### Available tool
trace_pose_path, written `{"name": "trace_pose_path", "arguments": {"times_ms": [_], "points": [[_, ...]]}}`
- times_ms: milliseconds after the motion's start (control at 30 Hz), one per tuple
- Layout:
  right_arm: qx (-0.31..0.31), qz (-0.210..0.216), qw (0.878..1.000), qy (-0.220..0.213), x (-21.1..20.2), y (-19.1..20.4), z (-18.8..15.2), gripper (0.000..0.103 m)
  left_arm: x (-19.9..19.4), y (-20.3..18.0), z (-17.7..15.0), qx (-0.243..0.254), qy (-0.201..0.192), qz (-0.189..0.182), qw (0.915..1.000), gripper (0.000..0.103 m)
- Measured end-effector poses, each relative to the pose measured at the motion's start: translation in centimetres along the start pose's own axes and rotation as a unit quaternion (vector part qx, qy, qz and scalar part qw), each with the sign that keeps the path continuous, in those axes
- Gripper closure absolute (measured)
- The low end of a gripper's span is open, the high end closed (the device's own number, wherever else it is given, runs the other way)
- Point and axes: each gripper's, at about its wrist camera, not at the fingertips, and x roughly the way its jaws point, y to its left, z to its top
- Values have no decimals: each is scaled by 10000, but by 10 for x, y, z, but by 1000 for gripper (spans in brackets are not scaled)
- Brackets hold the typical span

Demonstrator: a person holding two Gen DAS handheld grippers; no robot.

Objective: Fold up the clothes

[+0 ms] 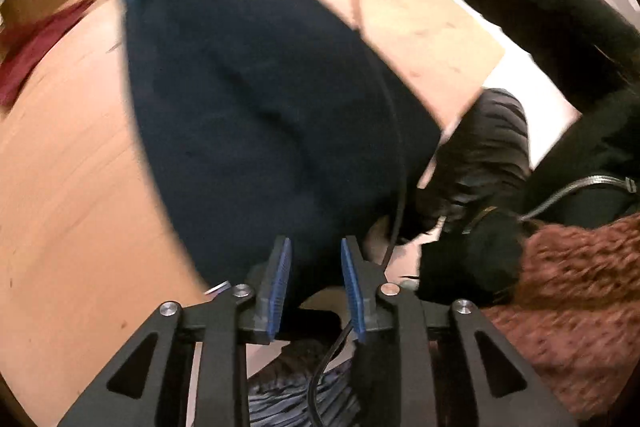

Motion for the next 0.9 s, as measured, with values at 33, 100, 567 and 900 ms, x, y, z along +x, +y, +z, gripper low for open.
{"name": "trace_pose_path", "arguments": {"times_ms": [33,100,567,900], "points": [[-180,-46,9998,42,3,7,-4,78,-2,9,-3,-120,-47,96,9999,78],[-443,-65,9989,103,14,19,-9,78,2,23,-4,-285,-135,180,9993,78],[-991,-373,9943,94,24,63,-26,78,5,48,-4,-397,-443,60,9982,76],[-694,42,9975,-80,27,70,19,78,30,54,35,88,-393,338,9986,72]]}}
